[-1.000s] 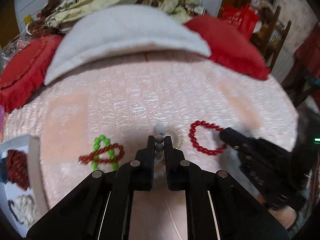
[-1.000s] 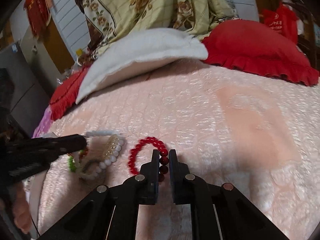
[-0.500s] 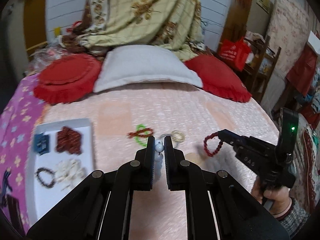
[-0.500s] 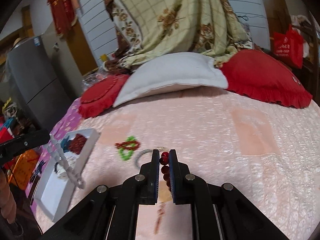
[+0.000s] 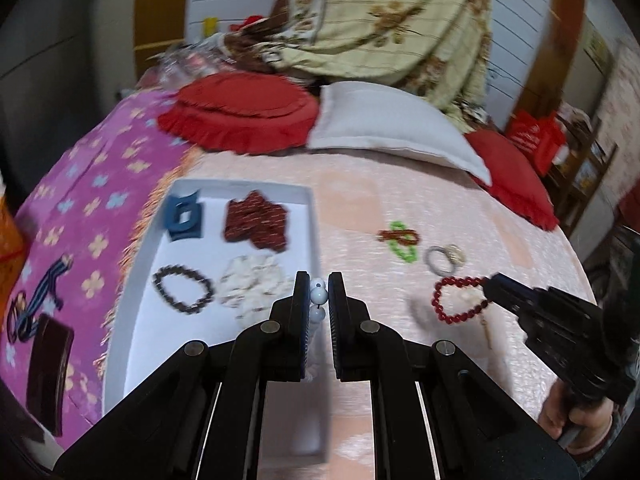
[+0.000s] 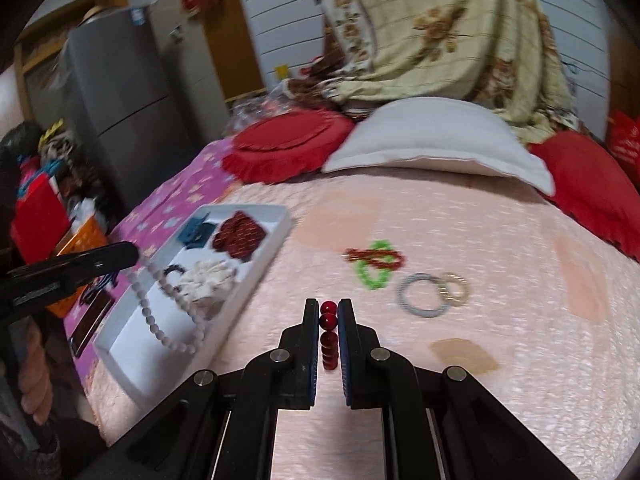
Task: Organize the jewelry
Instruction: 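Carry both bracelets into the white tray and open both tools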
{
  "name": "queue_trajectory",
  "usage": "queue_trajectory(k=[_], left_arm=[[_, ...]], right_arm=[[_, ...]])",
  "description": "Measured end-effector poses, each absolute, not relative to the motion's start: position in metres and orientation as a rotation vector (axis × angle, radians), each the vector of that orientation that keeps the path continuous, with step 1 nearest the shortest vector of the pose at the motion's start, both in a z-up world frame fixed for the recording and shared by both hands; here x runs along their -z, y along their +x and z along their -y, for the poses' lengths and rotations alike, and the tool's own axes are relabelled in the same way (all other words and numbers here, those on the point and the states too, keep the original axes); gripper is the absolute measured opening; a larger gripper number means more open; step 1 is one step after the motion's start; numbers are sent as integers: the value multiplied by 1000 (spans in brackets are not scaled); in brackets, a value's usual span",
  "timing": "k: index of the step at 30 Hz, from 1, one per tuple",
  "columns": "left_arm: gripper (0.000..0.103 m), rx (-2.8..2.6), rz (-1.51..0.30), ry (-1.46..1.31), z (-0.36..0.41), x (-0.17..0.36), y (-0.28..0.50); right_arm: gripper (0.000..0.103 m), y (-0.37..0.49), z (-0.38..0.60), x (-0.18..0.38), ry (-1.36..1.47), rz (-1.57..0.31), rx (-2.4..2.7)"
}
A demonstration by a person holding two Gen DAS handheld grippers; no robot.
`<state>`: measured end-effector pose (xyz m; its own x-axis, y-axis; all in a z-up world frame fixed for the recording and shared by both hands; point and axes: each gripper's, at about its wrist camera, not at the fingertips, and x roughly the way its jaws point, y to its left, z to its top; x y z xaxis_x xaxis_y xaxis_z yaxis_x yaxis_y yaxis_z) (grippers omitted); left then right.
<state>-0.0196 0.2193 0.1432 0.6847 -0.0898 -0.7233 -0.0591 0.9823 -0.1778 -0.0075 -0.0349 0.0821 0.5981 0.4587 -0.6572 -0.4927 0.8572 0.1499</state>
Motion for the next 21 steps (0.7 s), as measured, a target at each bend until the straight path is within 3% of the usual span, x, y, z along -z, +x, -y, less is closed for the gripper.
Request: queue_trajectory(k=[16,21], left_arm=[[8,-239,-1004,-266,-326,-62,-11],[8,-261,-1016,-306,-348,-51,-15]], right_arm=[[9,-31,-102,-84,-137,-802,-783],[9,-37,-126,-74,-35,-851,-940]])
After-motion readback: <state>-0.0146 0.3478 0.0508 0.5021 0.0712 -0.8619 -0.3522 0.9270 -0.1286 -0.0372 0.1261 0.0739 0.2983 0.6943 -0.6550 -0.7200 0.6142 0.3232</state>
